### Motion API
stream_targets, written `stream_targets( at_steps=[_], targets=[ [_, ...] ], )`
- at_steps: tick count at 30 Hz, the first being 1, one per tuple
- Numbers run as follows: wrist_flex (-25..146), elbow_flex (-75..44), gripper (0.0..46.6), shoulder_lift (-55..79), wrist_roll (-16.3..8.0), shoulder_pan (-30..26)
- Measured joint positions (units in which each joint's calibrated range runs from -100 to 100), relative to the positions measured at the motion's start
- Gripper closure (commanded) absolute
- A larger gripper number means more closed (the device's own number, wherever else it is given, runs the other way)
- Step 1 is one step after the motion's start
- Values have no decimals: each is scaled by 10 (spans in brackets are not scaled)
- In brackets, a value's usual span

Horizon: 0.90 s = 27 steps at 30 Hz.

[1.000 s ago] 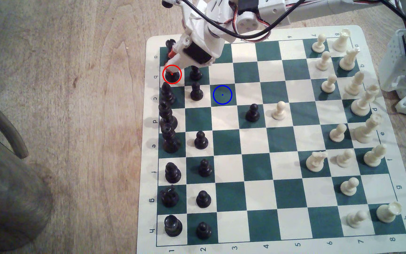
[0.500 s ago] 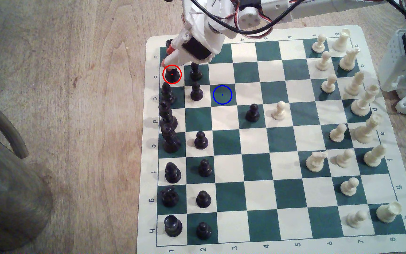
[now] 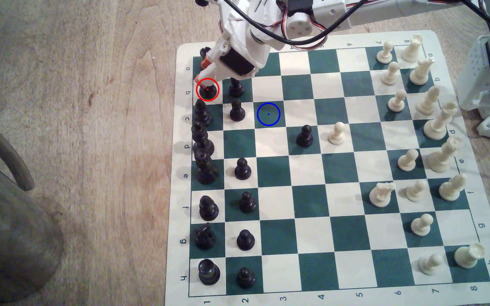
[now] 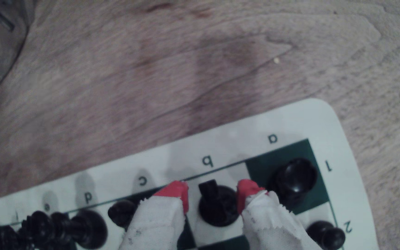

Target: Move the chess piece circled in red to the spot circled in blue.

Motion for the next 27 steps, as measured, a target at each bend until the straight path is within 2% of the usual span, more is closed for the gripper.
stream_targets(
  at_steps=[17,27],
  targets=[
    [0,1,366,17,-5,-3],
    [-2,1,456,17,-9,-3]
  ],
)
